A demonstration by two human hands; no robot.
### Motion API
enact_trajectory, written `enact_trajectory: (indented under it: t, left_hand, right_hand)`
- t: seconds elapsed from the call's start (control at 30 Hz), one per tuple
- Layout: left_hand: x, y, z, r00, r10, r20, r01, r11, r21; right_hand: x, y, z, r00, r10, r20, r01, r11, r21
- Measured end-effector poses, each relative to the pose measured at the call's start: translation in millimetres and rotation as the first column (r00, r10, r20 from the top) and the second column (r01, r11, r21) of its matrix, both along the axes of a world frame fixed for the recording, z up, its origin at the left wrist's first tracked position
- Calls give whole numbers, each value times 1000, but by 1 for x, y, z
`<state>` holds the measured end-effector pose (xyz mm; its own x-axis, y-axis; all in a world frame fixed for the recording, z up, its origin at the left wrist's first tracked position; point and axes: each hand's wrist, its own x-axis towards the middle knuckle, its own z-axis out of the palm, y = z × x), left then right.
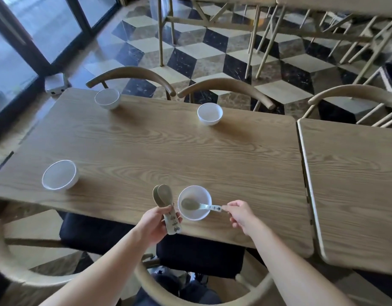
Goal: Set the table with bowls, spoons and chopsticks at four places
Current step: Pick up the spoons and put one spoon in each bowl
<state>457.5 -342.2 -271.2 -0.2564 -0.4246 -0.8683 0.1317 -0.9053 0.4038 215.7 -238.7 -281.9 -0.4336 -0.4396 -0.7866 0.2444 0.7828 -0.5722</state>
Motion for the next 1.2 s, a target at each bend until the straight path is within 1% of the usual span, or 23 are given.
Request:
enact_trajectory:
  t: [0.07, 0.1, 0.13, 0.17, 0.23, 0.3, 0.4, 0.5, 0.6, 0.67, 0.9, 1.2]
  left_hand:
    - [-6, -1, 3, 1000, -3, -1, 3, 1000, -10]
    - [-10, -3, 4, 1000, -15, -3, 15, 1000, -15]
    - [-14, -4, 6, 999, -34, -3, 34, 999, -21]
    - [-19, -6, 9, 998, -61, -2, 61, 998, -28]
    - [-30, -8, 13, 993, -122, -5, 121, 991, -49]
    - [-42, -8, 18, 987, -155, -31, 152, 986, -67]
    - [-57, -6, 25, 978, -193, -82, 184, 978, -99]
    - [-66, -4, 30, 968, -216, -129, 201, 973, -116]
    - [-70, -4, 30, 974, -198, -113, 184, 975, -124]
    - [-70, -3, 29, 981, -174, -84, 164, 980, -114]
    - [-58, -1, 30, 966, -229, -117, 217, 970, -108]
    - [-56, -20, 39, 965, -246, -95, 233, 963, -132]
  right_hand:
    - [-5, -1, 6, 977, -86, -193, 87, 996, -3]
    - [-7, -3, 10, 956, -121, -266, 119, 993, -25]
    - [-7, -4, 14, 945, -138, -297, 127, 990, -54]
    - [-5, -6, 19, 951, -134, -280, 114, 990, -85]
    - [4, -9, 31, 988, -79, -130, 59, 987, -148]
    - [15, -11, 42, 999, 38, 13, -34, 980, -194]
    - [32, -12, 52, 974, 209, 87, -181, 950, -253]
    - [45, -12, 57, 955, 262, 138, -211, 930, -303]
    - [49, -11, 57, 952, 278, 130, -223, 918, -328]
    - [50, -11, 54, 956, 258, 142, -197, 920, -340]
    - [52, -10, 49, 961, 223, 165, -161, 932, -325]
    - [31, -30, 53, 964, 164, 207, -86, 937, -338]
